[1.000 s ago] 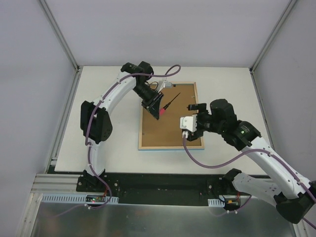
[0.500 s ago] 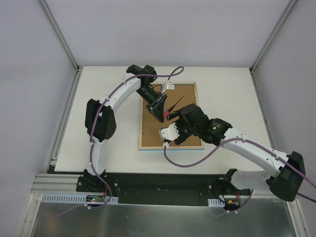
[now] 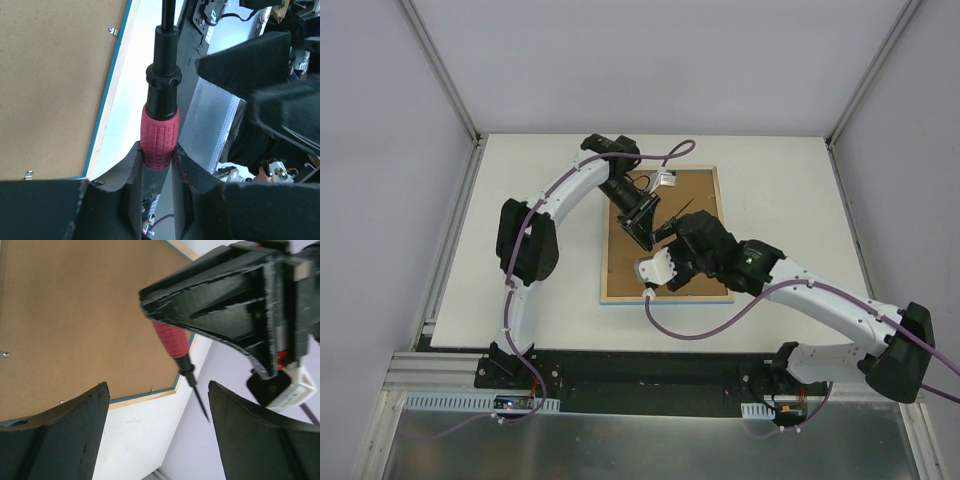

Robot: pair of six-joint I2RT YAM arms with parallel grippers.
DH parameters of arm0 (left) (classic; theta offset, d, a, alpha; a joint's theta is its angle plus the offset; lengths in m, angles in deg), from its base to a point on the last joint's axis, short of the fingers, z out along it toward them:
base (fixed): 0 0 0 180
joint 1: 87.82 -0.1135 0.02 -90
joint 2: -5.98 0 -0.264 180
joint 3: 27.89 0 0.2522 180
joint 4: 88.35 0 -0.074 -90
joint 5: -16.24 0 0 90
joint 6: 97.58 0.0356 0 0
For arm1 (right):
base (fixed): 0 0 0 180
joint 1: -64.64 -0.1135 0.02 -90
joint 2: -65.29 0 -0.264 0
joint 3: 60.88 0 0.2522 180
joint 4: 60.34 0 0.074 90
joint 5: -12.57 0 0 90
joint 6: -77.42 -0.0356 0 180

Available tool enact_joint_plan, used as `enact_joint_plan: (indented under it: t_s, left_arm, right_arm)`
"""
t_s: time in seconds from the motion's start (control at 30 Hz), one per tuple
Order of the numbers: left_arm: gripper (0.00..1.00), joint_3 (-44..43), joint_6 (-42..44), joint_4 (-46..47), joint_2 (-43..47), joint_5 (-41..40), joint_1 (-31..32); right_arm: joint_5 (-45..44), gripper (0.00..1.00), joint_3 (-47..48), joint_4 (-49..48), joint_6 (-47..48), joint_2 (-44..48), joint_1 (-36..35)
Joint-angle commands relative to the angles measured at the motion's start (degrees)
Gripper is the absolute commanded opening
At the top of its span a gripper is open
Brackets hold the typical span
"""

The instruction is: Take the photo out of the frame

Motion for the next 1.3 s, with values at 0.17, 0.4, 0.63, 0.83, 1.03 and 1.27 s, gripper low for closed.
enact_joint_plan:
  t_s: [0.17,0.4,0.63,0.83,1.03,1.27]
  left_arm:
    - [0.00,0.4,0.8,-11.5,0.2,1.9,2.7]
    - [0.00,1.5,1.7,-11.6,1.8,4.6,2.7]
    - [0.00,2.5,2.3,-11.5,3.1,6.3,2.7]
    - [0.36,1.8,2.6,-11.6,4.6,6.3,2.6]
    - [0.75,-2.8,2.2,-11.6,8.0,5.0,-2.9]
    - [0.99,-14.7,4.1,-11.3,10.8,4.4,-12.9]
  right_arm:
    - [-3.4,0.82,2.4,-4.4,2.0,-4.6,-0.5]
    - [-4.1,0.77,-1.3,-10.3,3.3,-6.0,-0.4]
    - [-4.1,0.33,-2.4,-12.4,3.4,-6.1,-0.4]
    - [-2.9,0.01,-3.0,-10.6,3.2,-4.6,-0.3]
    - [3.6,0.01,-1.7,-5.4,-3.9,-0.6,2.2]
    - [19.8,0.01,1.0,-1.9,-21.8,4.3,10.5]
